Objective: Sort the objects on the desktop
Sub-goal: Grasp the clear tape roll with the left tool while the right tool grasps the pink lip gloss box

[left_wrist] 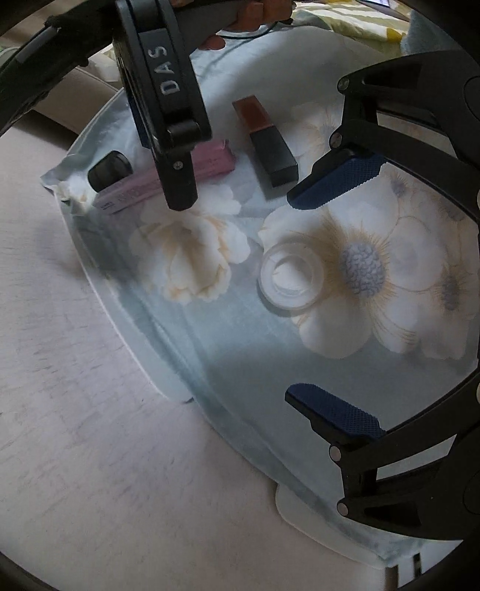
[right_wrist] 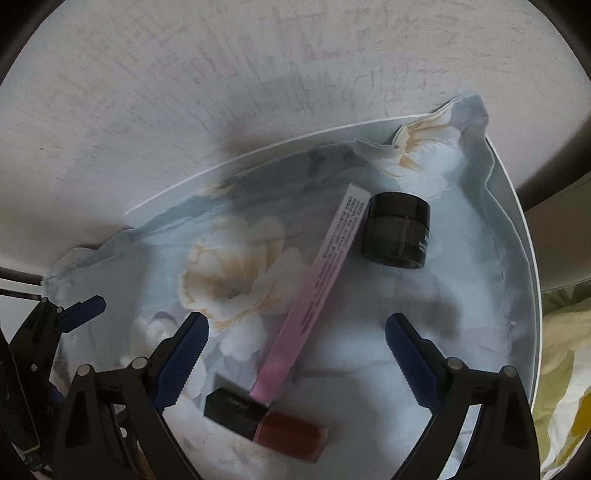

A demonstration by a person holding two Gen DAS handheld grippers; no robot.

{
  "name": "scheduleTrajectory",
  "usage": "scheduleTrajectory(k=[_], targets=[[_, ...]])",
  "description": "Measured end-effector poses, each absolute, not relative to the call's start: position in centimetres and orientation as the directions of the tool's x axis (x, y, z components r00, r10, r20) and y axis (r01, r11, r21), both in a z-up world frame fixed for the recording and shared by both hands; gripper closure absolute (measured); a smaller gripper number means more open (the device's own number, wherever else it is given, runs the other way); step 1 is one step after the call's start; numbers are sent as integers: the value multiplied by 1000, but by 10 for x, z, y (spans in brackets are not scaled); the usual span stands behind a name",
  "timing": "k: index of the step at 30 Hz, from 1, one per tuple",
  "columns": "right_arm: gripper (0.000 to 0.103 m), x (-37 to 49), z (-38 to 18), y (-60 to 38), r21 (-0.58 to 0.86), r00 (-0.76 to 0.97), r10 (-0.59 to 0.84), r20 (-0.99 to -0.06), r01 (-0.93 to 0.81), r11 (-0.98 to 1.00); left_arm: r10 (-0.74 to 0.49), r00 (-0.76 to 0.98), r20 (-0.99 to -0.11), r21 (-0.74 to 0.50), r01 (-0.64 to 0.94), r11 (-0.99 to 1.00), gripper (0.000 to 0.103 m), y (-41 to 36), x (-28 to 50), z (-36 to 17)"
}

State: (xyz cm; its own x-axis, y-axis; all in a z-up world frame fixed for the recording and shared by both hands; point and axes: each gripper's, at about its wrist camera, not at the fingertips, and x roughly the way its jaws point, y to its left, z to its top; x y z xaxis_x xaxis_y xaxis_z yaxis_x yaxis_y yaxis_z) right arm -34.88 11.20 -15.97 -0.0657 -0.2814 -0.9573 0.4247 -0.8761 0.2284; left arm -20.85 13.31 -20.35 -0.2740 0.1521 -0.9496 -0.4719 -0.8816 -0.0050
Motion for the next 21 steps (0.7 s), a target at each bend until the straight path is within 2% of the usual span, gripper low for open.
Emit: scheduleTrajectory(k=[1,3,4,5,6,8,10,12,13,21], targets=[[12,-348,-161,111,209,-75,-265,-961,429,-879,154,-268,-951,-8,-475,-880,11,132,-209,-207],[19,-346,-159,110,188,-107,-259,-960,438,-879,160,-256,-953,-19,-478,-878,25,130,-210,-212],[23,-345,-158,111,190,-116,-265,-957,437,-879,169,-247,-954,-31,-480,-877,41,129,-210,-215],[26,-345,-157,112,202,-125,-281,-951,436,-877,172,-233,-957,-41,-480,-876,49,128,-210,-219],[27,-344,-156,113,209,-133,-293,-947,436,-875,164,-248,-955,-25,-483,-875,51,128,-209,-219],[40,-341,-155,115,181,-165,-279,-946,445,-877,169,-258,-951,-18,-500,-866,59,128,-205,-218],[49,-337,-154,115,143,-197,-259,-946,464,-874,174,-263,-949,-17,-508,-861,63,128,-202,-217],[63,-332,-153,115,99,-228,-234,-945,484,-870,176,-267,-948,-17,-508,-861,63,126,-201,-217],[74,-330,-153,115,88,-235,-230,-944,493,-865,176,-267,-947,-18,-506,-862,63,125,-200,-217],[86,-320,-150,129,134,-219,-274,-936,499,-856,174,-260,-950,-18,-510,-860,63,119,-195,-214]])
